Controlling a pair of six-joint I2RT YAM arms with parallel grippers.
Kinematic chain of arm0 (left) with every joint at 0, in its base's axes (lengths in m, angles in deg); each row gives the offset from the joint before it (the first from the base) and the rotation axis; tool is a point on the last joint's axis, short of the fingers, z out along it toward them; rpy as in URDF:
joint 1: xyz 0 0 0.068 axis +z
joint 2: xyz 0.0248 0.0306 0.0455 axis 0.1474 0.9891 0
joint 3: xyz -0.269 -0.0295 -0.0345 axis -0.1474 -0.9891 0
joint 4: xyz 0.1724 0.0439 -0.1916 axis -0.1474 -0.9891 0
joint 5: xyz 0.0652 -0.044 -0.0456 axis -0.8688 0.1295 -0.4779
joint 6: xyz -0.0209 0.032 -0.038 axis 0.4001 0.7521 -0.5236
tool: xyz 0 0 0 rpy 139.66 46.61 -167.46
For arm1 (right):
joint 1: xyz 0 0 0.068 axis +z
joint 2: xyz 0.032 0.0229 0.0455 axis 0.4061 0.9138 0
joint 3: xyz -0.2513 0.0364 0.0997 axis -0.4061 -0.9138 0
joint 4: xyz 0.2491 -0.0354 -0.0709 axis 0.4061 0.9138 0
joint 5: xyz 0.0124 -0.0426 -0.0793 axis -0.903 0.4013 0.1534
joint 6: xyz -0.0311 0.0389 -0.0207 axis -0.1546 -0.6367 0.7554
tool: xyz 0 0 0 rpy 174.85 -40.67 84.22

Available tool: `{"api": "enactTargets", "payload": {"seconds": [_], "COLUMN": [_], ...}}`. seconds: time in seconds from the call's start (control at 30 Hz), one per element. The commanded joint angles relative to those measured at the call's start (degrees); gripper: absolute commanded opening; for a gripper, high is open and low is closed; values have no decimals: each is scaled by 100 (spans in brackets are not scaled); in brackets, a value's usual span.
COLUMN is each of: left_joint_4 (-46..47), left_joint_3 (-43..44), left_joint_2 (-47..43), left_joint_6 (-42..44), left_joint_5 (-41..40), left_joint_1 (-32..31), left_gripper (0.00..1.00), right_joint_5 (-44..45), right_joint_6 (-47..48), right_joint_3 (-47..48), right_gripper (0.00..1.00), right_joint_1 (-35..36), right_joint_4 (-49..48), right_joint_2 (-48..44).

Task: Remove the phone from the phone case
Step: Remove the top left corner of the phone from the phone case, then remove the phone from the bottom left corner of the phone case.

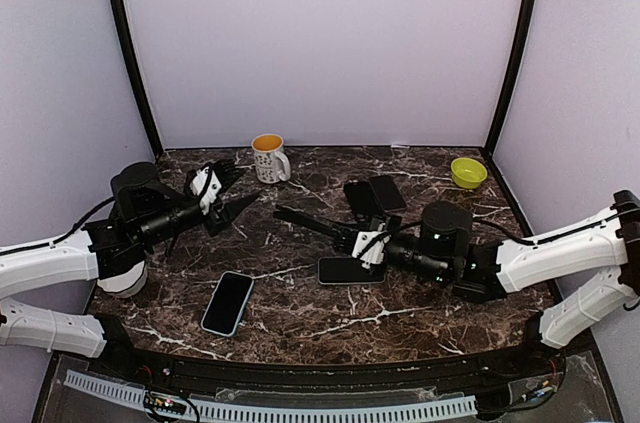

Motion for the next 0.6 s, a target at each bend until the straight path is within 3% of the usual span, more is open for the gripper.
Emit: {"api": "enactTargets", "payload": {"seconds": [0.0,0.2,0.3,0.43,0.57], "left_joint_4": [-15,-101,-83,155,557], "left_joint_3": [217,274,339,468,716], "left_joint_2": [-35,-132,-151,-165,-106], "left_joint_6": [-411,-657,-1085,-1750,-2892], "left_joint_5": [497,1131,2064,2913,3228], "left_joint_1": [43,368,641,814,881], "left_gripper": [50,50,51,51,51], "right_joint_5": [-217,-470,-680,-925,-9], "right_joint_6": [133,204,-79,-1388,-3387], "right_joint_3": [-23,-268,-332,-360,-131], "right_gripper": [0,0,0,0,0], "right_joint_1": [-11,-56,-153,-395,-453], "right_joint_4": [-874,-1260,-1355,-1867,-2250], "right_joint_2": [-176,-623,-946,-1283,-1245]}}
